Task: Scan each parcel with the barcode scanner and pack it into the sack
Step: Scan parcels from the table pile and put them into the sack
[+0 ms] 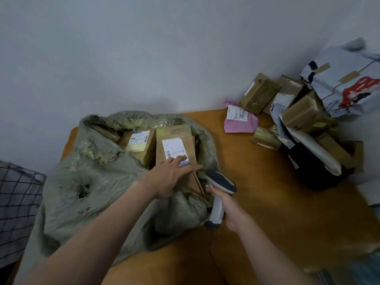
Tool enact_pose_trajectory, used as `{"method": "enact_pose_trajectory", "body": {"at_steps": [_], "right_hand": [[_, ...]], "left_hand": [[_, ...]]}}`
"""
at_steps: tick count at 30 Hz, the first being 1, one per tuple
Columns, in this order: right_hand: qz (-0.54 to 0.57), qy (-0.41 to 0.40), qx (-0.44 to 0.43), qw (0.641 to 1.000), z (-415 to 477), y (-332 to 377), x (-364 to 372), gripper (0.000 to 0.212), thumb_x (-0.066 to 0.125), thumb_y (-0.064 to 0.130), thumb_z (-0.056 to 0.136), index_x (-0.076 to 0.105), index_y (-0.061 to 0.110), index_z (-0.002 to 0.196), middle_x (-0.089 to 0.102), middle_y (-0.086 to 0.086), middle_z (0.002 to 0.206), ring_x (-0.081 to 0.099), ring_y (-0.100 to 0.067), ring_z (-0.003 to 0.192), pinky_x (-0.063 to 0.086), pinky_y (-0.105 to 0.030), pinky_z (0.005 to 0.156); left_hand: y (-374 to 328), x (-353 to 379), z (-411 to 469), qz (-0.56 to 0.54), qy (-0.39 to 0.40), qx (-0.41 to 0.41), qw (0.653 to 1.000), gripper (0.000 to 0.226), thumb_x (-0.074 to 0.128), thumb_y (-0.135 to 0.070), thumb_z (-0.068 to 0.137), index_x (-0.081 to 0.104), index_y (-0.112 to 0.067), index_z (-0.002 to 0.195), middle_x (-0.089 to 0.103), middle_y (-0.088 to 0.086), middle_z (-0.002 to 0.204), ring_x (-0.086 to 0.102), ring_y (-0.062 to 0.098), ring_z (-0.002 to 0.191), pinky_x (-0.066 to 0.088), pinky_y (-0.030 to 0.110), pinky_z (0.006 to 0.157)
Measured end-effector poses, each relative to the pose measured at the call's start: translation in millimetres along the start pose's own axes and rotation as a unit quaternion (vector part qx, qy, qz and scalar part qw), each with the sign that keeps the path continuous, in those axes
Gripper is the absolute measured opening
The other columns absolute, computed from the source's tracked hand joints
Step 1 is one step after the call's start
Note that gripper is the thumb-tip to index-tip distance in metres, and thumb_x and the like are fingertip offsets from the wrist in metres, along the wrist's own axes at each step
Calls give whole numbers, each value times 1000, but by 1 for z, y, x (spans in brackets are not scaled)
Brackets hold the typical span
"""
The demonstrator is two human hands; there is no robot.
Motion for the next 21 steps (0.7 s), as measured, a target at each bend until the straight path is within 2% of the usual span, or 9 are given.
{"method": "enact_pose_trajectory", "body": {"at_steps": [2,4,7,10,13,15,17,19,21], "right_hand": [[-7,-18,5,1000,7,-5,-4,31,70,50,90,80,25,105,64,-5,125,56,-28,116,45,-46,102],[-17,-31,9,999,11,-9,-8,31,68,53,91,80,27,103,65,-4,126,56,-28,119,44,-48,108],[15,-19,25,999,11,-17,-12,40,72,54,86,77,25,114,66,-5,125,59,-27,117,45,-50,109],[61,-9,23,998,10,-18,-10,67,84,54,67,71,22,125,69,-6,123,63,-25,112,51,-48,100],[68,-51,-20,996,3,-3,-16,54,82,39,83,66,21,131,71,-5,122,66,-22,109,54,-39,85],[68,-112,-79,988,-4,18,-31,47,79,35,89,64,21,131,69,0,124,65,-20,111,54,-42,94],[51,-177,-146,972,-18,46,-46,37,78,35,90,65,23,122,66,7,119,60,-18,114,48,-44,106],[50,-209,-197,957,-35,71,-58,27,78,33,91,62,29,112,63,9,111,57,-16,115,45,-42,110],[47,-225,-226,947,-48,90,-67,29,78,34,90,65,28,116,65,9,112,59,-17,117,46,-43,110]], "left_hand": [[2,2,3,-31,-8,3,999,88,63,-5,89,22,-48,155,30,9,152,38,31,137,40,44,111],[3,4,6,-52,-14,-10,999,81,64,-7,86,32,-44,151,36,8,140,41,29,130,43,41,104],[9,3,8,-59,-34,-60,996,76,66,-11,86,38,-42,149,38,7,134,41,29,129,49,42,101],[16,-2,8,-79,-58,-95,991,70,64,-8,82,49,-38,144,41,6,130,47,30,124,52,42,96],[15,-7,8,-72,-38,-102,991,67,62,-7,84,51,-38,142,48,4,128,52,27,117,52,37,91],[11,-11,11,-67,-20,-104,992,69,62,-4,84,52,-38,143,58,5,130,58,26,116,51,33,85],[5,-16,16,-77,-10,-112,991,68,59,1,84,57,-36,142,67,6,128,61,27,119,51,31,84],[-4,-21,22,-83,-2,-112,990,59,55,2,87,64,-31,136,70,6,124,61,27,120,52,32,89],[-14,-26,29,-86,-6,-110,990,50,54,0,90,69,-29,127,69,3,125,59,25,120,51,32,92]]}}
Point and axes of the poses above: each hand's wrist, its own z-axis towards the middle knuckle, its own x-axis out of the palm, y = z × x, the point moved 3 cm from there along z, towards the middle knuckle
